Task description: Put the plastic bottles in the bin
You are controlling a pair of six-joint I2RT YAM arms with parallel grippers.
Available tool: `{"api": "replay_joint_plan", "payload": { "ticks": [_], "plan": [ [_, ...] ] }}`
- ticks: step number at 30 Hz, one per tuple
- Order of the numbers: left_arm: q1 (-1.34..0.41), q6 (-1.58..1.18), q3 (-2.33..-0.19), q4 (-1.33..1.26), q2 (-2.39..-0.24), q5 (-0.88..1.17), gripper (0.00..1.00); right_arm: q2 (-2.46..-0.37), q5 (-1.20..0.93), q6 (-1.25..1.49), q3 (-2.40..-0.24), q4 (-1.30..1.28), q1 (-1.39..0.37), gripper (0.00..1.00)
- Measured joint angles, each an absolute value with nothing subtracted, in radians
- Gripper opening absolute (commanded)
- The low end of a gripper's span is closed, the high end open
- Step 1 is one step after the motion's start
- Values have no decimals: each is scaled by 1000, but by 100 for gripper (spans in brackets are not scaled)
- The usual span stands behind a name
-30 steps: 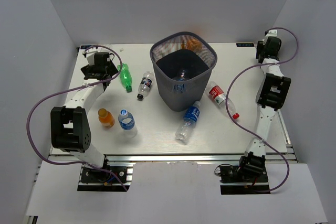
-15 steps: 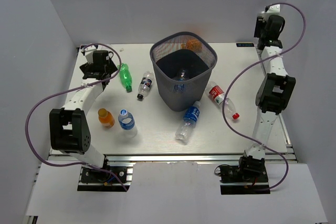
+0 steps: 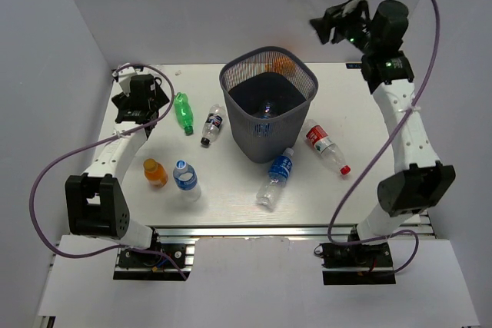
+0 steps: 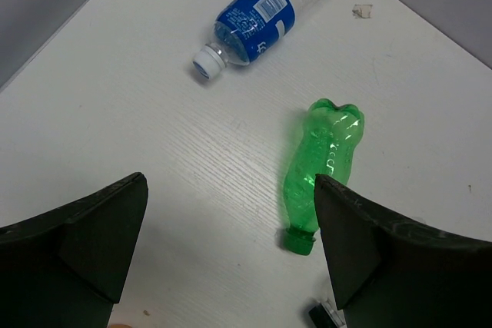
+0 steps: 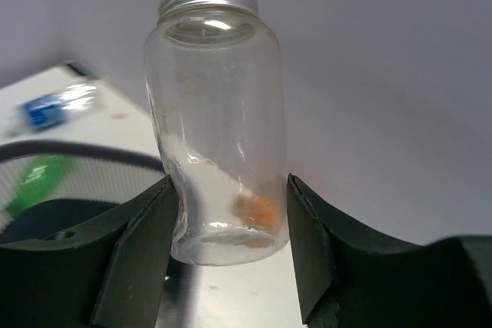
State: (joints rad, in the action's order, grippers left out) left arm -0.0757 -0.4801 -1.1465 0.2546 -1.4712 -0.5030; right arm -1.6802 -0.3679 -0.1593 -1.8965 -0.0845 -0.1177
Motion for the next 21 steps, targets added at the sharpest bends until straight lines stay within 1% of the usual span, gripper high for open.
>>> {"api": "replay_joint_plan", "payload": {
  "ticks": [2,3,4,8,10,11,12,15,17,18,19,20,21],
  "plan": [
    [-76,-480,-1136,256,-1467,-498,98,-1628,-448,-159,-1856,-91,-184,1],
    [-76,-480,-1134,257,-1467,-498,98,-1608,-482,-159,-1833,-96,-209,3],
    [-76,-480,-1133,258,-1467,-497,98,-1591,-510,-158,-1809,-104,-225,3],
    [-76,-480,-1112,254,-1459,-493,98,-1546,-558,-142,-1677,-102,-244,3],
    [-76,-480,-1102,257,-1456,-487,98,-1541,-565,-128,-1618,-108,-244,5],
    [-76,-480,-1099,258,-1456,-486,98,-1540,-566,-121,-1596,-114,-244,7],
    [-76,-480,-1097,260,-1456,-485,98,-1539,-569,-114,-1574,-113,-244,21],
    [-76,-479,-1087,262,-1449,-484,98,-1525,-581,-110,-1513,-118,-244,49],
    [-76,-479,-1080,262,-1440,-482,98,-1510,-582,-109,-1490,-118,-244,62],
    [-76,-479,-1077,262,-1435,-482,98,-1501,-583,-106,-1484,-120,-244,74],
    [-76,-479,-1075,262,-1431,-481,98,-1491,-583,-104,-1481,-120,-244,78],
    [-76,-479,-1074,262,-1427,-481,98,-1481,-583,-104,-1480,-120,-244,85],
    [-76,-477,-1074,262,-1423,-478,98,-1469,-583,-97,-1480,-117,-244,89]
  ]
}}
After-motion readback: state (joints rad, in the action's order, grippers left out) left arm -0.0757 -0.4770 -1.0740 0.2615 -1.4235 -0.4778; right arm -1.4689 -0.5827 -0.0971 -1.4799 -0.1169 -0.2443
